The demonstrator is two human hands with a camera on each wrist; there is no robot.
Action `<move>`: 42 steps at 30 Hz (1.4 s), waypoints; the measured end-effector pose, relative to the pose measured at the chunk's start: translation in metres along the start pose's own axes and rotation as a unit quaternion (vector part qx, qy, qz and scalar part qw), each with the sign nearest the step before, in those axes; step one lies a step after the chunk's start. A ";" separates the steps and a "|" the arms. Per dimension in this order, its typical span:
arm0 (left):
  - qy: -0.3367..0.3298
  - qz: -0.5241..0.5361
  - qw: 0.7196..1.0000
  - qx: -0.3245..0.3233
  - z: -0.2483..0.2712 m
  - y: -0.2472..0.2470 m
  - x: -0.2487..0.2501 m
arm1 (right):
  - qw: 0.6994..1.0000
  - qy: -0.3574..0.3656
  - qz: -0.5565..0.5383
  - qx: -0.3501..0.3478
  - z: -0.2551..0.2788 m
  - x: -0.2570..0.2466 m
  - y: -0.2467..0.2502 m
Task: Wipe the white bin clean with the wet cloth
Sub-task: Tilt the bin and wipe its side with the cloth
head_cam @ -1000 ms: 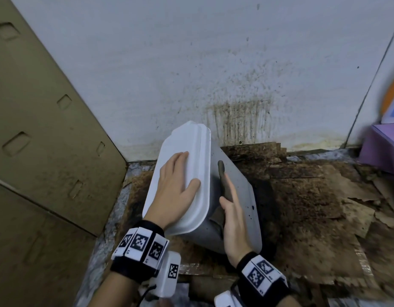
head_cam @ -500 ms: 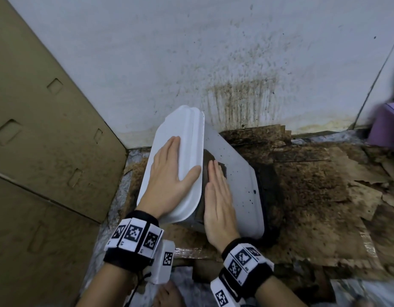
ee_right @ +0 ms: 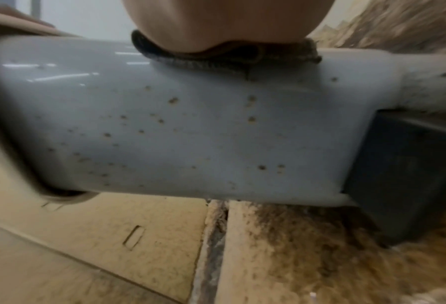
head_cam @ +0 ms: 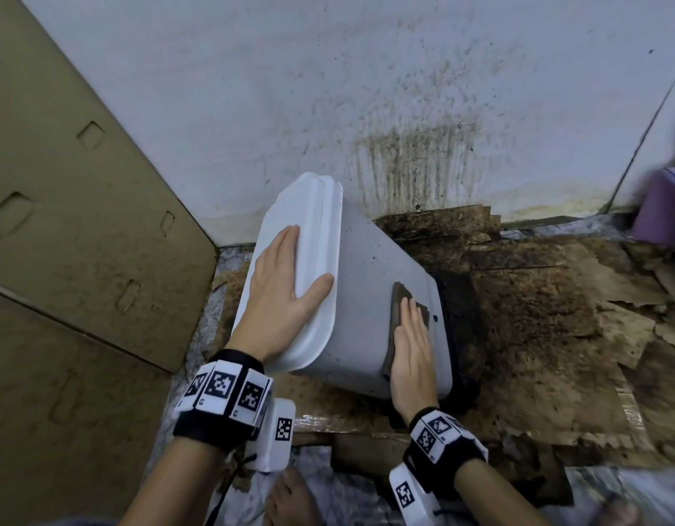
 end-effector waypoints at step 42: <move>-0.001 0.029 1.000 -0.002 -0.004 0.003 -0.007 | 0.998 -0.052 0.006 0.045 0.003 0.046 -0.002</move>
Point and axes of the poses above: each hand's wrist, its own z-axis away from the middle knuckle, its own y-axis out of the back of the hand, x = y × z, the point moved 7 cm from there along -z, towards the middle knuckle, and after that the axes turned 11 degrees about z, right-handed, at the moved point
